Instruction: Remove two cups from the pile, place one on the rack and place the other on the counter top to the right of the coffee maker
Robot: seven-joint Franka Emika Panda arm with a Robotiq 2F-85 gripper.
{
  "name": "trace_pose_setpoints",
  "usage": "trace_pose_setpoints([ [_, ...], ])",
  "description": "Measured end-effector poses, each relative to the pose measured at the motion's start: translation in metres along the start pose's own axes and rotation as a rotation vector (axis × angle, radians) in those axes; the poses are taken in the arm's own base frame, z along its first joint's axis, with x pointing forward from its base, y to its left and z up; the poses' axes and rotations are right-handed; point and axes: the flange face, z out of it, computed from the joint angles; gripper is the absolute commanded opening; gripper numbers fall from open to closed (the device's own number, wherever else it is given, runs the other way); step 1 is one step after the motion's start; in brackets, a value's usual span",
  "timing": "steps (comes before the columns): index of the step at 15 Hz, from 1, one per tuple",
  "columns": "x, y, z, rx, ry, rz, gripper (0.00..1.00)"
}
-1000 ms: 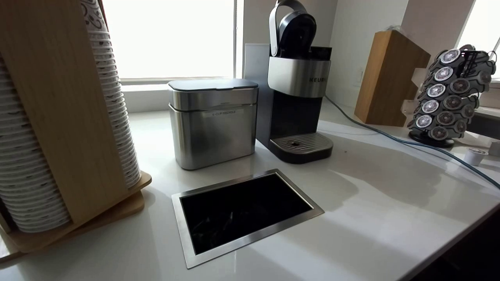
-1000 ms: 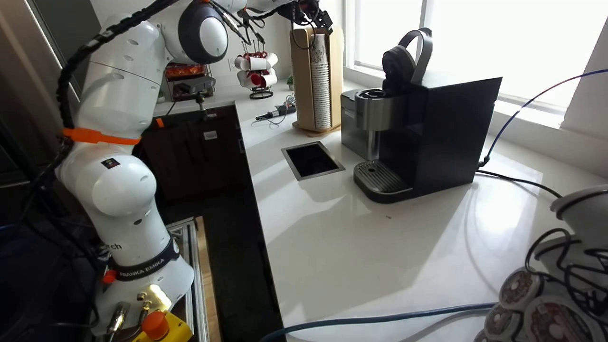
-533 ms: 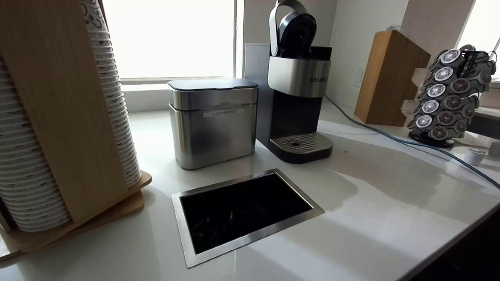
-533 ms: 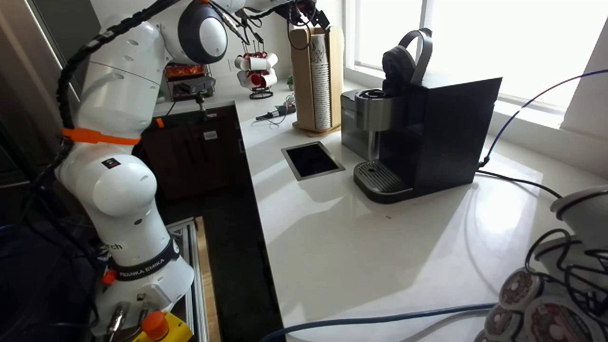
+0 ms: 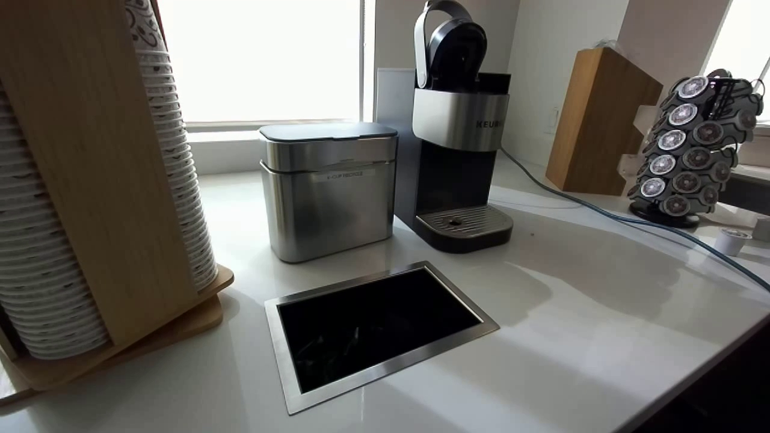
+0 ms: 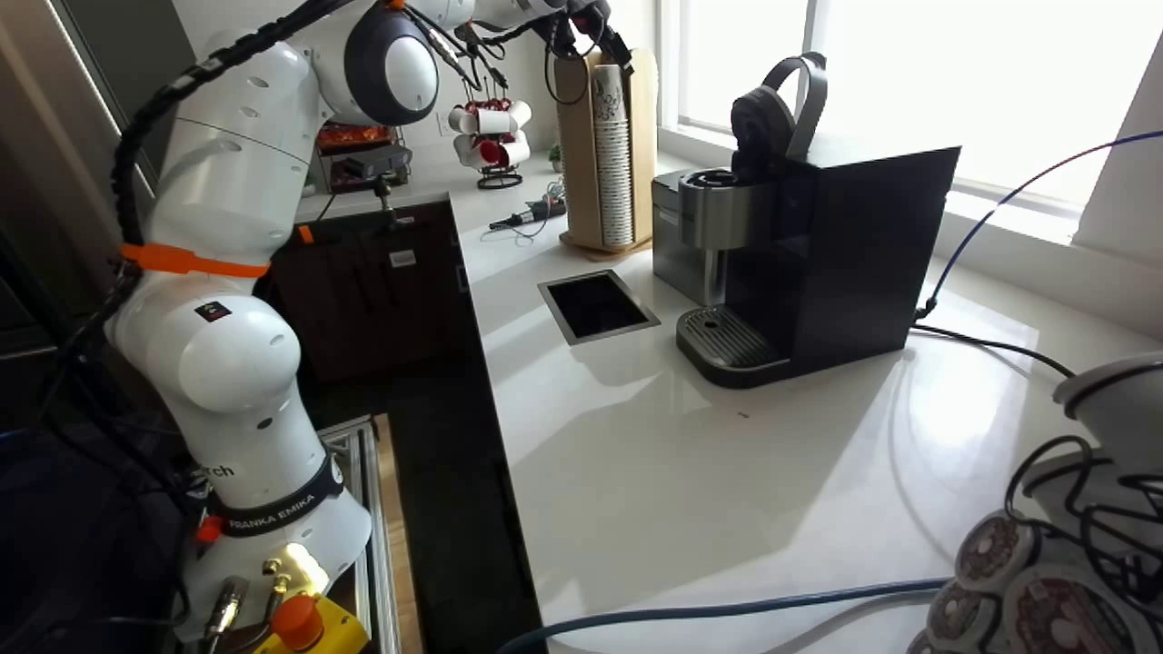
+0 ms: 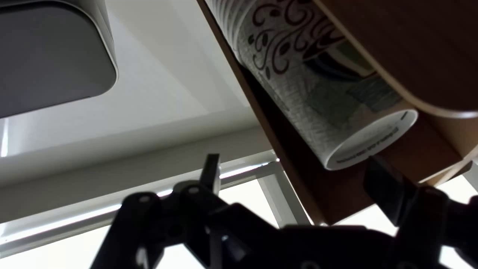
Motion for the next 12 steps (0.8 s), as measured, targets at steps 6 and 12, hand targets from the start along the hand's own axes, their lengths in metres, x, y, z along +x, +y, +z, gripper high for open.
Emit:
trace_pose_setpoints([
  [6,-0.011,-0.010,0.009,0.006,-0.014,0.038,0.28],
  [12,-0.016,-0.025,-0.002,0.018,0.001,0.028,0.00],
])
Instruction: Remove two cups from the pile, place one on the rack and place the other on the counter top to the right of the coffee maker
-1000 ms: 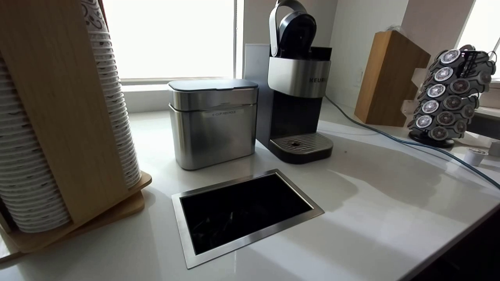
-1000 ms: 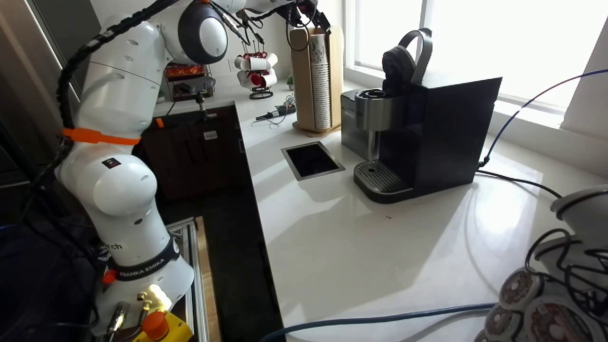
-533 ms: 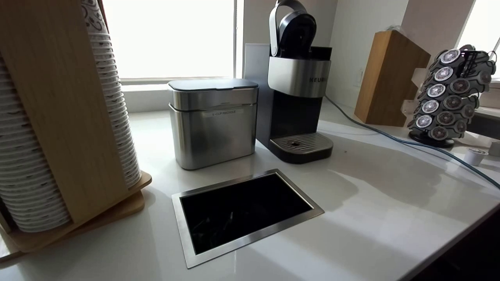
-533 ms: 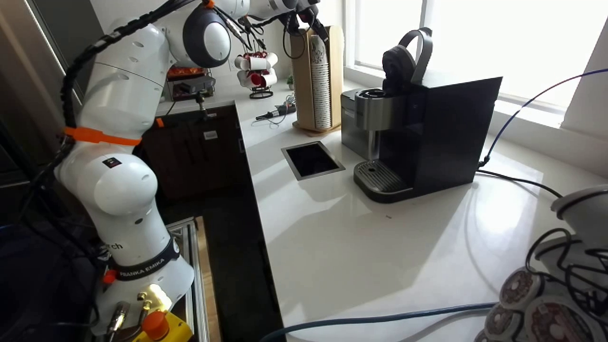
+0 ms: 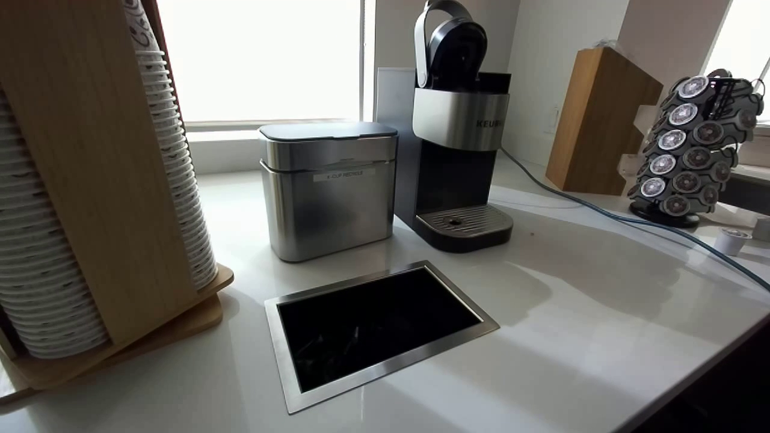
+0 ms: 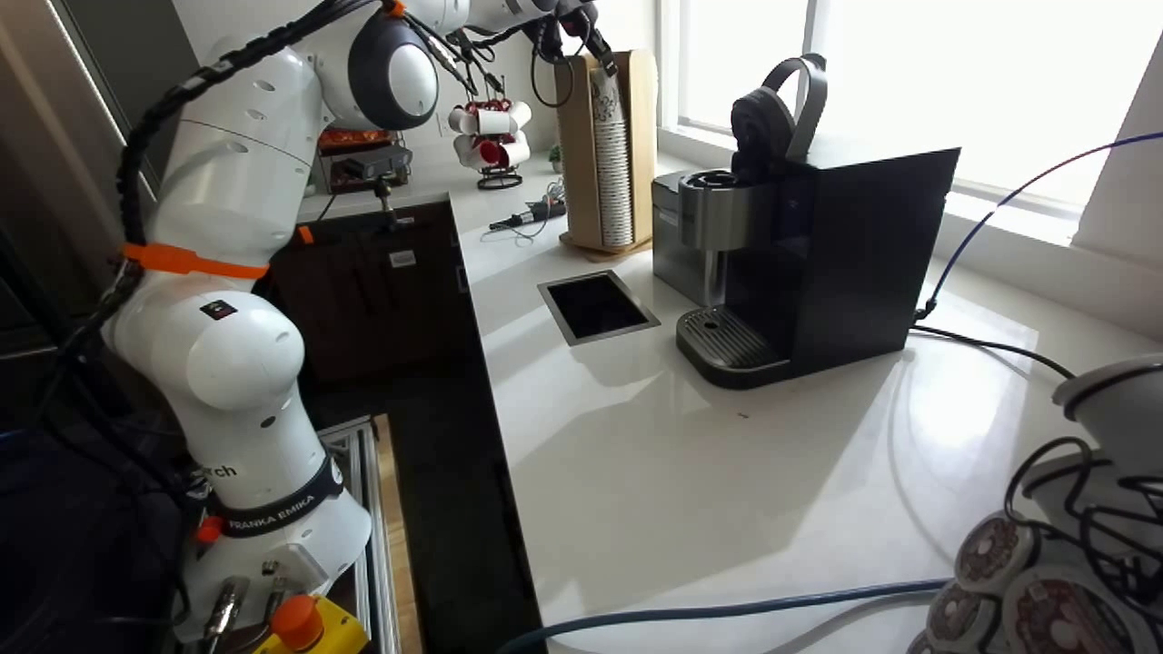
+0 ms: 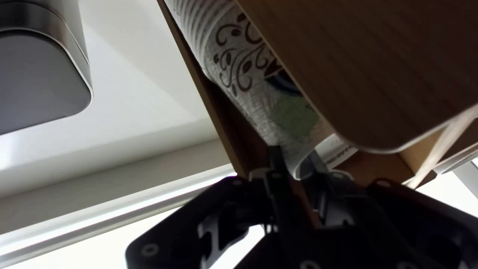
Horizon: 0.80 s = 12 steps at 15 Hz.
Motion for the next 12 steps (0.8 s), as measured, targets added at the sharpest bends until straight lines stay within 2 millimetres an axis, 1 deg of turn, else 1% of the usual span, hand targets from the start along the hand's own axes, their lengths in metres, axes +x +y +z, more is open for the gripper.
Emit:
trace_pose_setpoints([
  [3,0.002,0.001,-0.002,-0.018,0.007,-0.006,0.02],
  [7,0.002,-0.004,-0.007,-0.029,0.029,-0.028,0.02],
  [12,0.004,-0.014,-0.022,-0.022,0.074,-0.056,0.02],
])
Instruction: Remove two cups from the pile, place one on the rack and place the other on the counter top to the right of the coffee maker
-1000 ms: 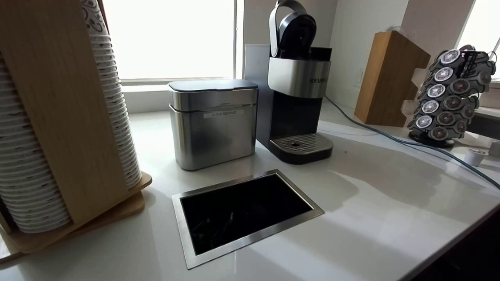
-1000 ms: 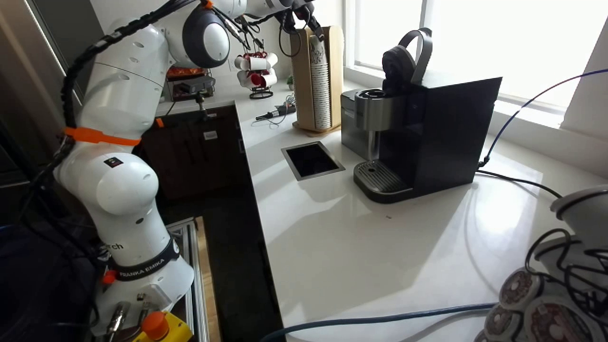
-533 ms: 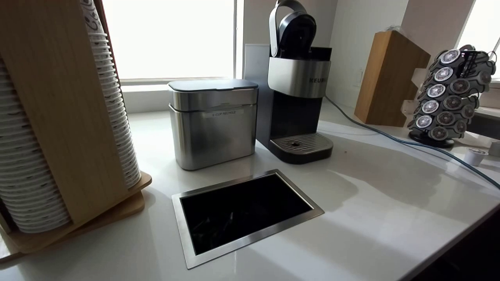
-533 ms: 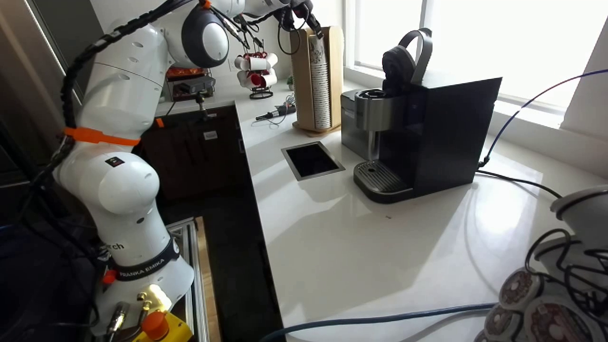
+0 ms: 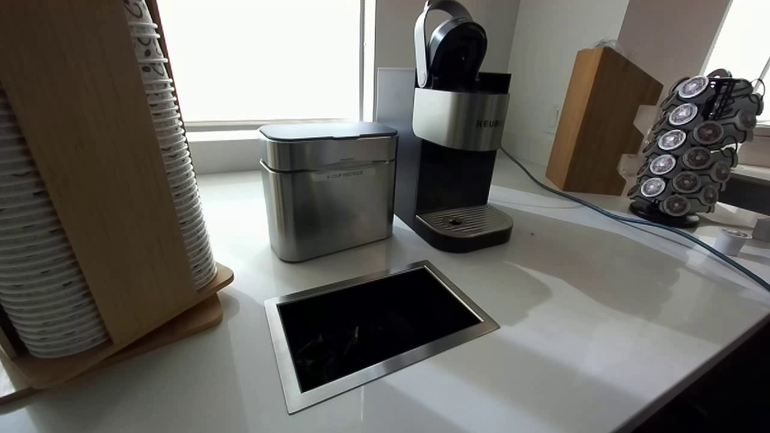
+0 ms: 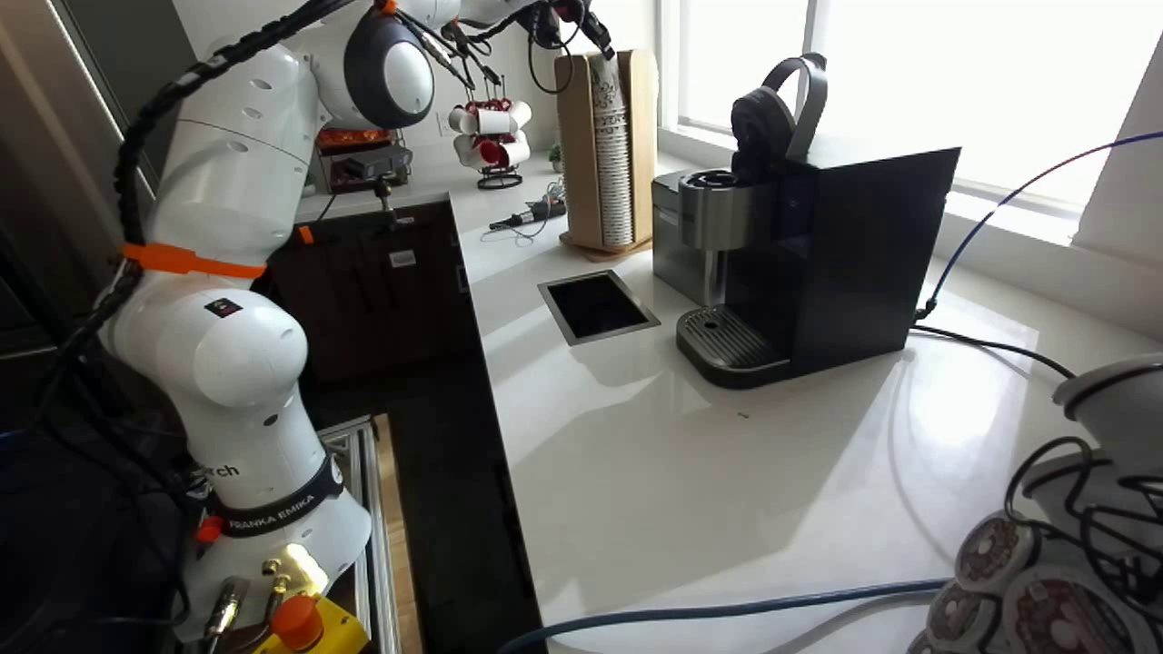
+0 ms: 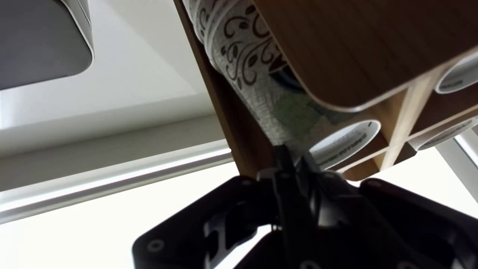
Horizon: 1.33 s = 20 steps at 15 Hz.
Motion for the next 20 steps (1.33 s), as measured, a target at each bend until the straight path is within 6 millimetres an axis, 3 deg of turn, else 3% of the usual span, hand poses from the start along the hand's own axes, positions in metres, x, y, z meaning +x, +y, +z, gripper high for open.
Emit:
trace_pose_setpoints([
  [13,0.019,-0.008,-0.018,0.080,0.175,0.013,0.02],
  [20,0.023,-0.026,-0.044,0.148,0.297,-0.022,0.02],
])
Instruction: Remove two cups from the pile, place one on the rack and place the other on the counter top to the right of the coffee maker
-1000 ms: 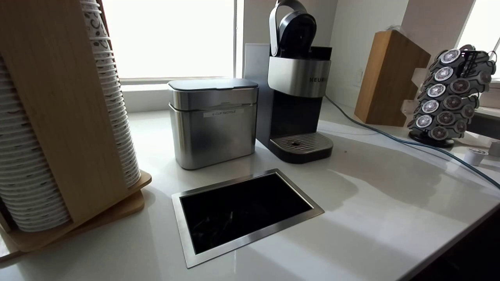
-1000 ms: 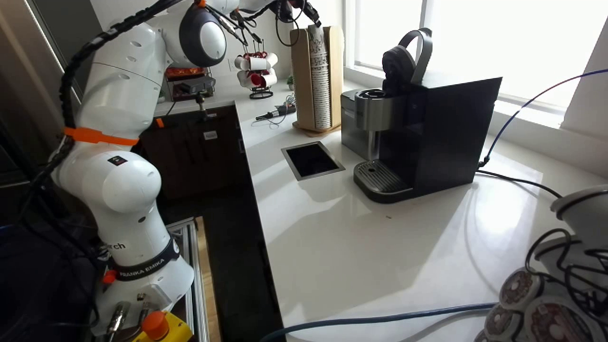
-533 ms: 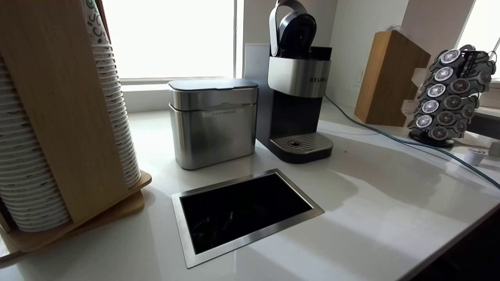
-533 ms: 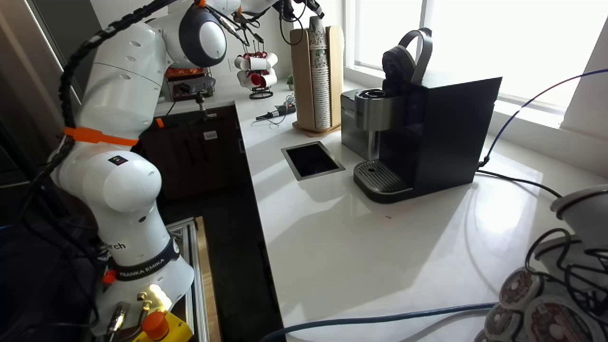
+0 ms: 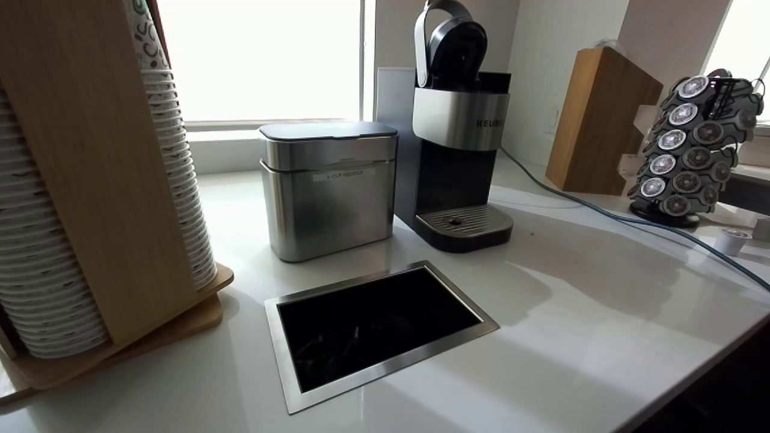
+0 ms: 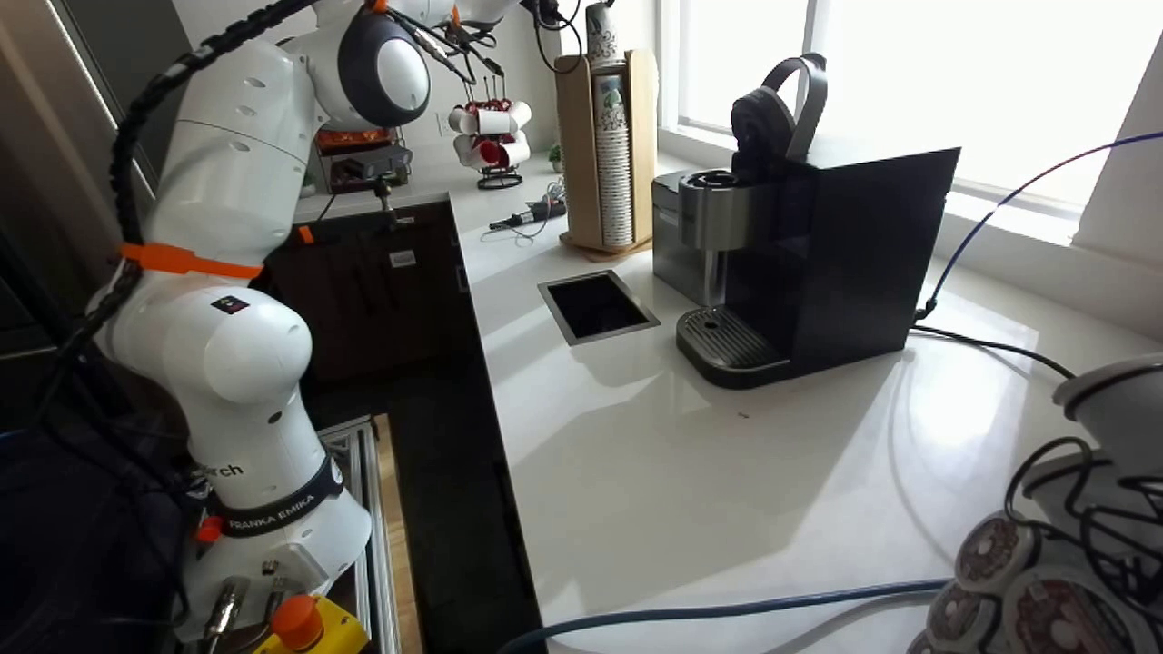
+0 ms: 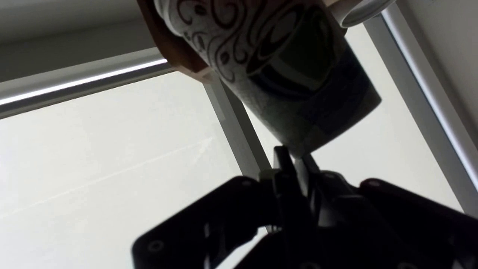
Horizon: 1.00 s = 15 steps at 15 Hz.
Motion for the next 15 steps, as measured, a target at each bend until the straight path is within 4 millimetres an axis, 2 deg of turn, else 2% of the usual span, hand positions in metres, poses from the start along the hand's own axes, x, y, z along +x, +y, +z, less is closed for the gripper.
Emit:
trace_pose_setpoints([
  [6,0.013,-0.017,-0.022,0.050,0.192,-0.021,0.01],
  [15,0.026,-0.009,-0.028,0.008,0.342,0.033,0.01],
])
